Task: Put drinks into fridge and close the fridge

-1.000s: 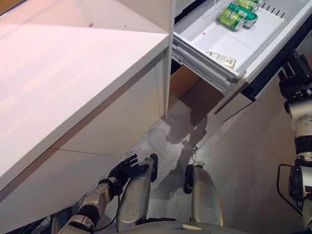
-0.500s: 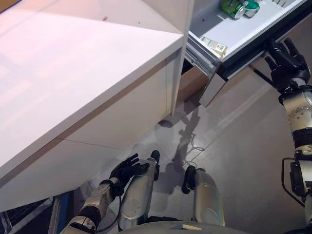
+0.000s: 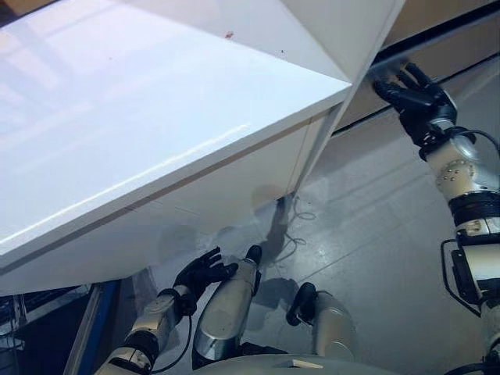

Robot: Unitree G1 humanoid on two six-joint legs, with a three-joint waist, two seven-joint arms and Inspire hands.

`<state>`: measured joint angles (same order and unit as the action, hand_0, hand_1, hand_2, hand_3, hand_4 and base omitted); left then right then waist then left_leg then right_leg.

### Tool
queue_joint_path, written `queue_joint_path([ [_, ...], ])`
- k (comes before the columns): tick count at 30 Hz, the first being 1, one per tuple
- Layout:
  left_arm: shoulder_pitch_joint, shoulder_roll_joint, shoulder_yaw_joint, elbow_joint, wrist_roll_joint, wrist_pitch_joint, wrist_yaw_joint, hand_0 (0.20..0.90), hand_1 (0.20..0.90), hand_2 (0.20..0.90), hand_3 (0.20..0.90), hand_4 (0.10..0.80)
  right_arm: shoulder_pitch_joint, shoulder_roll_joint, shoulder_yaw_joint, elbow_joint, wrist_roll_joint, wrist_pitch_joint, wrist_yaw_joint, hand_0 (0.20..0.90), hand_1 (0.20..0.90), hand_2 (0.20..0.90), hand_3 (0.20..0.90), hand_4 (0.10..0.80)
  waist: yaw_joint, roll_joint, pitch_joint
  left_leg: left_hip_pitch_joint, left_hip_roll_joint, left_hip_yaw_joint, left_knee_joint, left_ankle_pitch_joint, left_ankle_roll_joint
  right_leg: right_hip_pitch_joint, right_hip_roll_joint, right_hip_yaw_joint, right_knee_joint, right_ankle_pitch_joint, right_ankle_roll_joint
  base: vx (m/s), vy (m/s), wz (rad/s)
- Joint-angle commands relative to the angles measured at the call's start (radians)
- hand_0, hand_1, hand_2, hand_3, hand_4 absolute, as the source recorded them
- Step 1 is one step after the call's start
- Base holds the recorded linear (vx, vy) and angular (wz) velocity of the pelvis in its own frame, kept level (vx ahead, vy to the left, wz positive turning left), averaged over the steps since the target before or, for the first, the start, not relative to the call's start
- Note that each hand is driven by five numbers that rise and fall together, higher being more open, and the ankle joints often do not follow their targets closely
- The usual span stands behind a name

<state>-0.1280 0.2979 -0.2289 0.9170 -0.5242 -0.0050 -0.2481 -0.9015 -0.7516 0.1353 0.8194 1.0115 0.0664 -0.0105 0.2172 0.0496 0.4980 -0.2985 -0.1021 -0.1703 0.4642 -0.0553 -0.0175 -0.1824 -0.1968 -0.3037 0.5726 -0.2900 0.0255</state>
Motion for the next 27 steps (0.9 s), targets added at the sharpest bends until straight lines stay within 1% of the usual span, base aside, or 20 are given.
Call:
queue_joint_path([
  [1,0.140,0.076,-0.024,0.008,0.071,-0.011,-0.008,0.900,0.900,0.900,0.900,0.800,-0.064,-0.020,-0.026,-0.125,0.028,-0.107,0.024,0.900,0.900,0.900,0.900,0.800,-0.005,-0.033,-0.070,0.085,-0.008,0.134,-0.061,-0.113,0.089,-0.006,0.048,0.035,-0.060,0.109,-0.011,-0.027,-0.057,-0.16],
  [4,0.126,0.074,-0.017,0.021,0.086,0.004,0.007,0.900,0.900,0.900,0.900,0.800,0.039,0.033,-0.060,-0.193,0.016,-0.121,-0.005,0.900,0.900,0.900,0.900,0.800,-0.045,-0.051,-0.088,0.119,0.006,0.156,-0.103,-0.104,0.084,0.022,0.078,0.068,-0.148,0.140,0.001,-0.053,-0.092,-0.44],
  [5,0.119,0.071,-0.011,0.024,0.089,0.015,0.014,0.900,0.900,0.900,0.900,0.800,0.089,0.060,-0.071,-0.227,0.019,-0.113,-0.008,0.900,0.900,0.900,0.900,0.800,-0.062,-0.058,-0.100,0.138,0.013,0.166,-0.130,-0.097,0.083,0.034,0.089,0.082,-0.184,0.152,0.004,-0.050,-0.072,-0.50],
  [9,0.111,0.054,0.007,0.040,0.080,0.028,0.027,0.900,0.900,0.900,0.900,0.800,0.274,0.149,-0.093,-0.320,0.005,-0.083,0.025,0.900,0.900,0.900,0.900,0.800,-0.116,-0.072,-0.155,0.192,0.030,0.206,-0.227,-0.067,0.070,0.076,0.116,0.112,-0.305,0.187,0.013,-0.030,-0.069,-0.46],
  [12,0.116,0.034,0.023,0.043,0.075,0.032,0.032,0.900,0.900,0.900,0.900,0.800,0.448,0.231,-0.098,-0.365,-0.038,-0.065,0.038,0.900,0.900,0.900,0.900,0.800,-0.160,-0.076,-0.212,0.242,0.044,0.240,-0.301,-0.051,0.056,0.116,0.139,0.131,-0.392,0.208,0.018,-0.008,-0.082,-0.43],
  [14,0.126,0.011,0.036,0.042,0.066,0.034,0.040,0.900,0.900,0.900,0.900,0.800,0.614,0.290,-0.106,-0.349,-0.090,-0.054,0.079,0.900,0.900,0.900,0.900,0.800,-0.192,-0.075,-0.268,0.283,0.054,0.264,-0.357,-0.039,0.047,0.151,0.159,0.143,-0.454,0.221,0.020,0.007,-0.102,-0.44],
  [15,0.138,-0.001,0.046,0.033,0.067,0.036,0.042,0.900,0.900,0.900,0.900,0.800,0.688,0.321,-0.108,-0.321,-0.105,-0.045,0.102,0.900,0.900,0.900,0.900,0.800,-0.203,-0.073,-0.291,0.303,0.058,0.272,-0.378,-0.036,0.043,0.168,0.166,0.146,-0.476,0.226,0.021,-0.004,-0.094,-0.40],
  [18,0.140,-0.010,0.062,0.034,0.078,0.041,0.034,0.900,0.900,0.900,0.900,0.800,0.768,0.367,-0.099,-0.228,-0.158,-0.010,0.127,0.900,0.900,0.900,0.900,0.800,-0.218,-0.071,-0.321,0.338,0.066,0.289,-0.415,-0.025,0.033,0.203,0.178,0.140,-0.512,0.233,0.020,-0.026,-0.069,-0.24],
  [19,0.140,-0.011,0.064,0.035,0.079,0.042,0.034,0.900,0.900,0.900,0.900,0.800,0.773,0.372,-0.097,-0.214,-0.164,-0.007,0.132,0.900,0.900,0.900,0.900,0.800,-0.219,-0.070,-0.323,0.343,0.067,0.291,-0.420,-0.023,0.032,0.207,0.179,0.138,-0.516,0.234,0.020,-0.036,-0.056,-0.15],
  [21,0.127,-0.011,0.070,0.055,0.084,0.046,0.024,0.900,0.900,0.900,0.900,0.800,0.798,0.395,-0.101,-0.099,-0.167,-0.002,0.159,0.900,0.900,0.900,0.900,0.800,-0.225,-0.068,-0.338,0.363,0.075,0.302,-0.445,-0.014,0.025,0.226,0.186,0.131,-0.530,0.234,0.020,-0.041,-0.047,-0.14],
  [23,0.106,-0.017,0.073,0.089,0.101,0.047,0.015,0.900,0.900,0.900,0.900,0.800,0.808,0.417,-0.101,0.049,-0.246,0.016,0.187,0.900,0.900,0.900,0.900,0.800,-0.229,-0.066,-0.347,0.381,0.082,0.311,-0.466,-0.006,0.017,0.246,0.193,0.120,-0.543,0.232,0.018,-0.079,-0.054,-0.13],
  [24,0.100,-0.021,0.072,0.106,0.114,0.051,0.018,0.900,0.900,0.900,0.900,0.800,0.821,0.431,-0.099,0.130,-0.262,0.031,0.171,0.900,0.900,0.900,0.900,0.800,-0.229,-0.066,-0.351,0.384,0.083,0.308,-0.461,-0.005,0.015,0.253,0.196,0.118,-0.544,0.229,0.014,-0.065,-0.038,-0.08],
  [25,0.100,-0.022,0.072,0.108,0.116,0.050,0.018,0.900,0.900,0.900,0.900,0.800,0.822,0.433,-0.099,0.139,-0.265,0.030,0.171,0.900,0.900,0.900,0.900,0.800,-0.229,-0.066,-0.351,0.385,0.083,0.308,-0.460,-0.006,0.015,0.254,0.196,0.118,-0.544,0.228,0.014,-0.052,-0.029,-0.02],
  [27,0.102,-0.035,0.083,0.139,0.128,0.041,0.020,0.900,0.900,0.900,0.900,0.800,0.843,0.462,-0.115,0.250,-0.318,0.041,0.186,0.900,0.900,0.900,0.900,0.800,-0.231,-0.065,-0.356,0.387,0.083,0.306,-0.445,-0.012,0.015,0.262,0.196,0.116,-0.541,0.223,0.010,0.000,0.000,0.00],
])
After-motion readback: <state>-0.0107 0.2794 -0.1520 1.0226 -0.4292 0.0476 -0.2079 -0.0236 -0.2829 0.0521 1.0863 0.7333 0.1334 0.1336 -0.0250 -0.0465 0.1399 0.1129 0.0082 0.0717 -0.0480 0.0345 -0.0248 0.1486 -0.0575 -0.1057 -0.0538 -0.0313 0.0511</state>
